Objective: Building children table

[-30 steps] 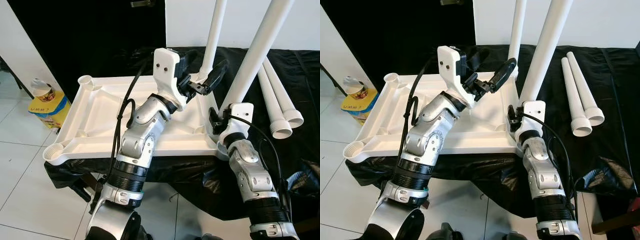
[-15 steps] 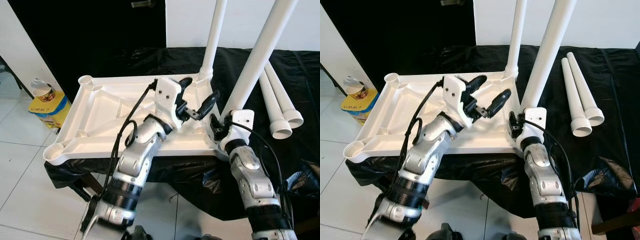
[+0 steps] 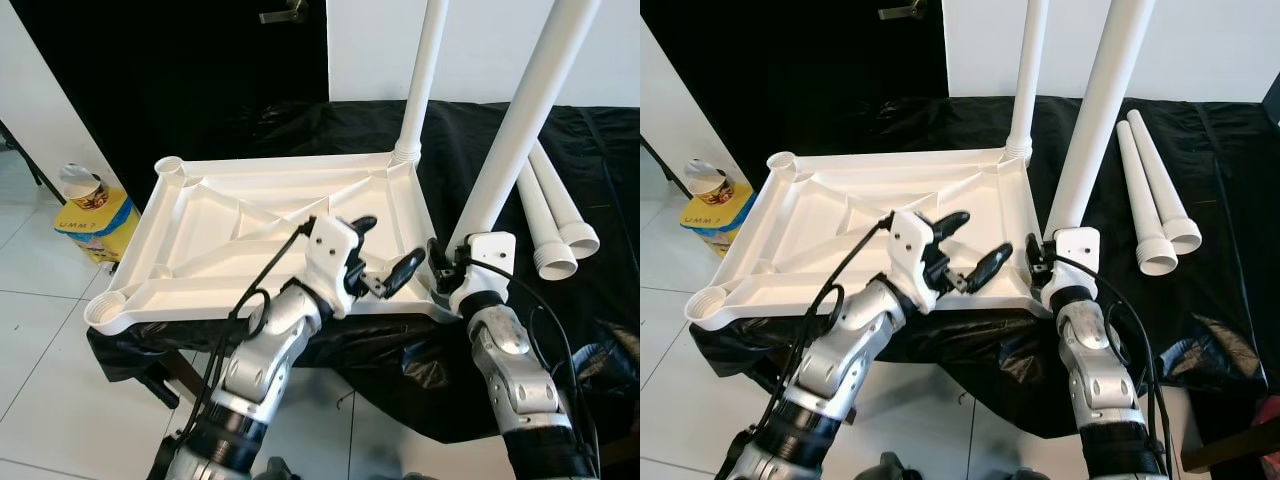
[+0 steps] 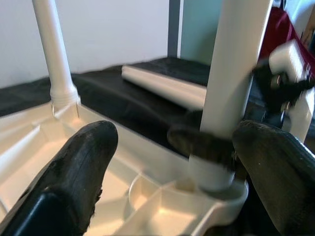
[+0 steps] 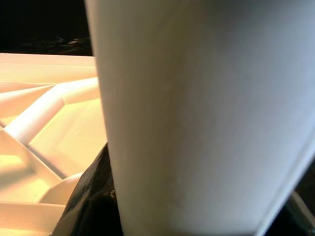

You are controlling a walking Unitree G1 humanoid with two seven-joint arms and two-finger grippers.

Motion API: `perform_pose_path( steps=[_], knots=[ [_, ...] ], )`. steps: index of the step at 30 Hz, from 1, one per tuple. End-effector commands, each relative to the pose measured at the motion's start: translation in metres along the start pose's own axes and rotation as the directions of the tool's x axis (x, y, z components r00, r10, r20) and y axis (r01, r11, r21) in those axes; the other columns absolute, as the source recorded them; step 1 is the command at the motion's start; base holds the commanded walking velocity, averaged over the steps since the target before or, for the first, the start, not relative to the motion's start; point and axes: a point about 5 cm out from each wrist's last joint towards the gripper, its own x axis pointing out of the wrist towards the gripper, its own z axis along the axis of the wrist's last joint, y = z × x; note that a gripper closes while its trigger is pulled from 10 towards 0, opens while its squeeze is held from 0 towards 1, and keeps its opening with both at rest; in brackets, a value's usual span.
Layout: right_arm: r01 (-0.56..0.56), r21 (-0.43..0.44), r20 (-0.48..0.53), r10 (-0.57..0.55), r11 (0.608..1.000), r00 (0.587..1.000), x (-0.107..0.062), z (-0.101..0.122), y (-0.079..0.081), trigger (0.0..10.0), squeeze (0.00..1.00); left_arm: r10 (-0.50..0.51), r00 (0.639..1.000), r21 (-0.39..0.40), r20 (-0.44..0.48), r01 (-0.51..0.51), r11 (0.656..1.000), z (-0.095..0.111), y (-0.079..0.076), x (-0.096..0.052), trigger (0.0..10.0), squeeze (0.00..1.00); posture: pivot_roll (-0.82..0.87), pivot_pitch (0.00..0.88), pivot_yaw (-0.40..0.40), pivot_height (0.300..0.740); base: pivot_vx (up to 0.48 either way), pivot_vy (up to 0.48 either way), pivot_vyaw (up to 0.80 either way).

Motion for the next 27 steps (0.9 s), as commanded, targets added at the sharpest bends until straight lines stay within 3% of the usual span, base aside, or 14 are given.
perform_pose_path(
  steps=[1,13,19,22,27],
  knots=[
    [-0.012,-0.014,-0.060,0.011,1.000,0.998,-0.006,-0.013,0.002,10.0,0.00,-0.135,0.990,0.022,-0.030,0.135,0.991,-0.002,-0.010,-0.002,10.0,0.00,-0.06,0.045,0.024,0.740,0.000,0.000,0.00],
    [-0.038,-0.043,-0.072,0.035,0.998,0.997,-0.012,-0.016,0.002,10.0,0.00,-0.169,0.983,0.016,-0.069,0.171,0.985,-0.005,-0.017,-0.006,10.0,0.00,-0.05,0.050,0.016,0.740,0.000,0.000,0.00],
    [-0.102,-0.096,-0.075,0.095,0.990,0.993,-0.021,-0.020,0.008,10.0,0.00,-0.169,0.983,0.017,-0.079,0.170,0.985,-0.005,-0.016,-0.009,10.0,0.00,-0.04,0.051,0.015,0.740,0.000,0.000,0.00],
    [-0.154,-0.164,-0.069,0.145,0.974,0.987,-0.028,-0.022,0.011,10.0,0.00,-0.169,0.982,0.018,-0.087,0.171,0.985,-0.005,-0.016,-0.010,10.0,0.00,-0.05,0.052,0.013,0.740,0.000,0.000,0.00],
    [-0.171,-0.178,-0.071,0.160,0.969,0.984,-0.029,-0.023,0.012,10.0,0.00,-0.169,0.982,0.017,-0.088,0.171,0.985,-0.004,-0.016,-0.010,10.0,0.00,-0.05,0.052,0.012,0.740,0.000,0.000,0.00]
  ],
)
